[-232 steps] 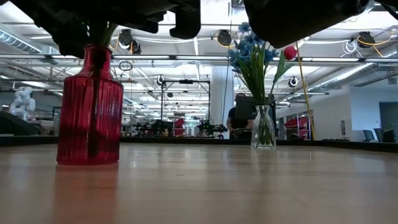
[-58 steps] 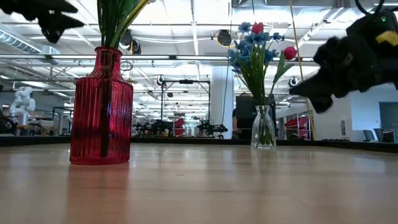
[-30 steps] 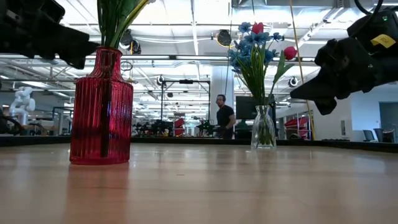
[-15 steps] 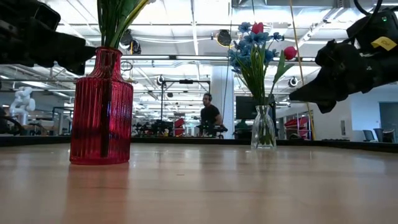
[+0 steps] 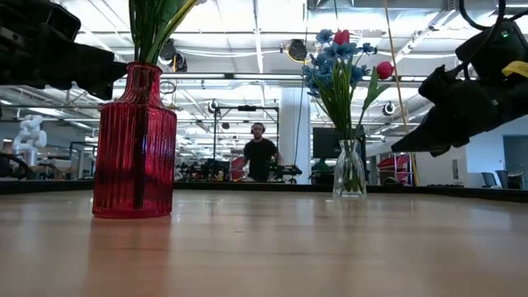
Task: Sort flowers into vase by color
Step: Return to Home Position
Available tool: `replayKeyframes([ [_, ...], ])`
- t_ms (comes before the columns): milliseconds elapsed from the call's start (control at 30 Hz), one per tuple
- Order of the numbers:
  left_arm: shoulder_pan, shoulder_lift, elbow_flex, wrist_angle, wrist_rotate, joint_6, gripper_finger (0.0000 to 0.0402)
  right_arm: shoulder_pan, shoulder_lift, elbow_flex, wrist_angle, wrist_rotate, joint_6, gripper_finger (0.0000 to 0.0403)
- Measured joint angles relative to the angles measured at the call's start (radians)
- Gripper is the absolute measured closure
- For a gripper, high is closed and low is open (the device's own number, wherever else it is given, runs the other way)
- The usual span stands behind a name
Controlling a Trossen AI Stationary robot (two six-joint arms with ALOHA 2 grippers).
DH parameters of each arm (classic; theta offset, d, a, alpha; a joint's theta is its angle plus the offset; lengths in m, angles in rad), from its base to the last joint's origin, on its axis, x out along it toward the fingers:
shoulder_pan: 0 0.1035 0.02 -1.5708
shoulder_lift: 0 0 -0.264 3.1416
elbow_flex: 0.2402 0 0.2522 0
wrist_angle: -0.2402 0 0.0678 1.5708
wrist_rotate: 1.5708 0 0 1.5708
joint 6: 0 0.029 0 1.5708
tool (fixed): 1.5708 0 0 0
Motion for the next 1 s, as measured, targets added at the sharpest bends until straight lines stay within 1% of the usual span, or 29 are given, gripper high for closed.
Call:
replayKeyframes([
  [67,0.000,0.000,0.000,0.000,0.000,0.000,0.0221,0.001,0.000,0.000,0.010,-0.012,0.000,0.0403],
  [167,0.000,0.000,0.000,0.000,0.000,0.000,0.0221,0.001,-0.021,0.000,0.048,-0.081,0.006,0.0403],
  [233,0.000,0.000,0.000,0.000,-0.001,0.000,0.0221,0.002,-0.049,0.000,0.038,-0.110,0.045,0.0403],
  [333,0.000,0.000,0.000,-0.001,-0.001,0.000,0.0221,0.002,-0.103,0.000,-0.012,-0.139,0.084,0.0403],
  [467,0.000,0.000,-0.001,-0.001,-0.001,0.000,0.0221,0.002,-0.206,-0.001,-0.136,-0.130,0.108,0.0403],
  [600,0.000,0.000,-0.001,-0.001,-0.001,0.000,0.0221,0.021,-0.325,-0.001,-0.193,-0.136,0.137,0.0403],
  [667,0.000,0.000,-0.001,-0.001,-0.001,0.000,0.0221,0.048,-0.375,-0.001,-0.223,-0.120,0.149,0.0403],
  [800,0.000,0.000,-0.001,-0.001,-0.001,0.000,0.0221,0.122,-0.457,-0.001,-0.267,-0.056,0.160,0.0403],
  [933,0.000,0.000,-0.001,-0.001,-0.001,0.000,0.0221,0.184,-0.521,-0.001,-0.304,0.013,0.124,0.0403],
  [1000,0.000,0.000,-0.001,-0.001,-0.001,0.000,0.0221,0.199,-0.538,0.000,-0.304,0.027,0.074,0.0403],
])
